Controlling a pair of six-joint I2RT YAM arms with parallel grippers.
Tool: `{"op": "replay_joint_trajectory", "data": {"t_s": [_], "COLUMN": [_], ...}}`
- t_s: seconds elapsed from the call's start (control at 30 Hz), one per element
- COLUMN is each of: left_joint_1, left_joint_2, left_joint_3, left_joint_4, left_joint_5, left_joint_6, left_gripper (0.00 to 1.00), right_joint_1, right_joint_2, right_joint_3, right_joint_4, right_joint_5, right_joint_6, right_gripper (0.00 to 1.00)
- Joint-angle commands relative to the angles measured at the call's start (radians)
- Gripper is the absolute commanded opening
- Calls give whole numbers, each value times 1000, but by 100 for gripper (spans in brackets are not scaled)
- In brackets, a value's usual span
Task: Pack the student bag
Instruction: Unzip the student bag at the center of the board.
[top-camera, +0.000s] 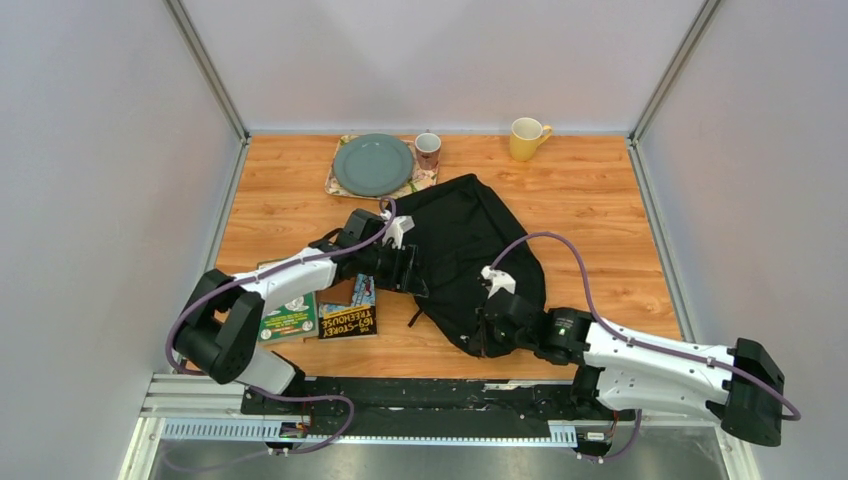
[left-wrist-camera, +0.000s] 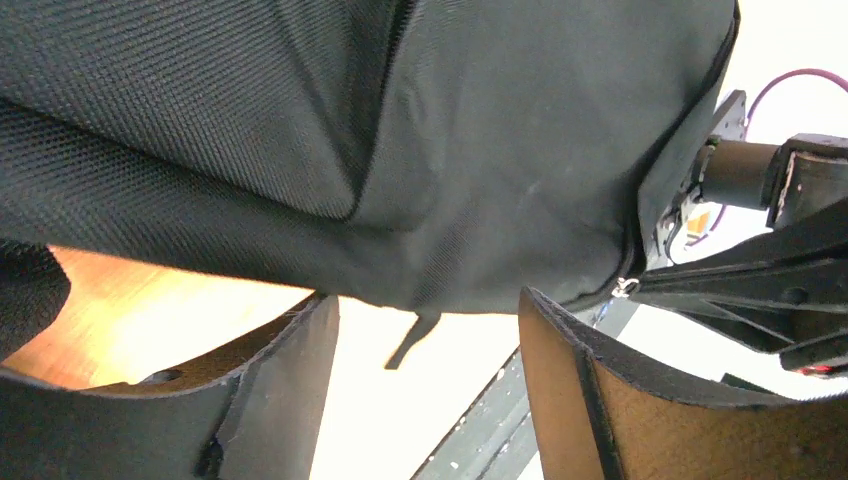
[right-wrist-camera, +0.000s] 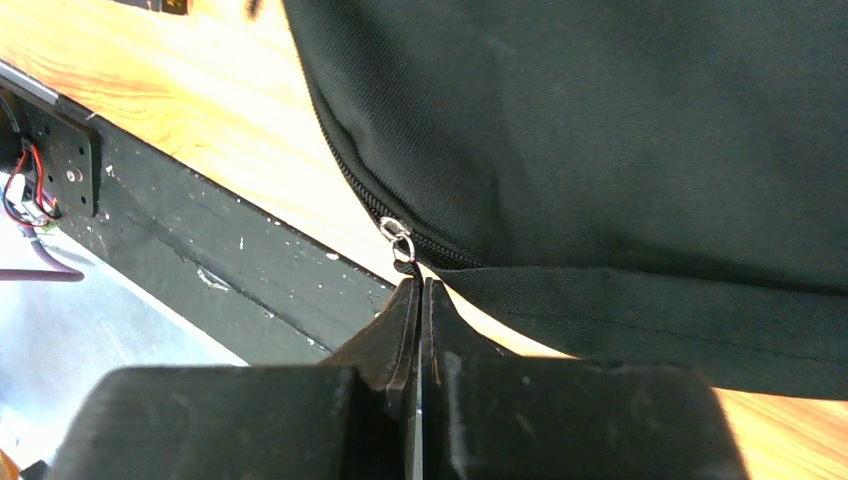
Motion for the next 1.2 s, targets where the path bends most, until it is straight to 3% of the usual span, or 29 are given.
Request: {"op": "replay_joint_trajectory", "data": {"t_s": [0.0, 0.2, 0.3, 0.43, 0.5, 0.6, 0.8, 1.17], "left_joint_1": [10, 7, -3, -120, -171, -232, -252, -303], "left_joint_2": [-91, -252, -385, -505, -528, -507, -392, -212], "left_joint_3": [-17, -64, -178, -347, -425, -445, -433, -439], "left_joint_4": [1, -85, -128, -19, 117, 202, 422, 665], "left_joint_5": [39, -81, -145, -208, -230, -274, -297, -348], "left_joint_6": [-78, -184, -273, -516, -587, -649, -731, -939], "left_gripper": [76, 77, 78, 78, 79, 79, 79, 80], "right_joint_1": [-7, -6, -6, -6, -6, -6, -6, -4], "right_joint_2": [56, 121, 147, 164, 156, 144, 92, 58], "right_joint_3": [-2, 4, 27, 46, 46, 35, 17, 4], "right_joint_4": [101, 205, 223, 231, 227, 214, 184, 159], "right_joint_5": [-72, -108, -108, -143, -144, -144, -162, -193], "right_joint_6": [0, 17, 3, -14, -14, -12, -12, -26], "right_gripper": [0, 0, 0, 0, 0, 0, 0, 0]}}
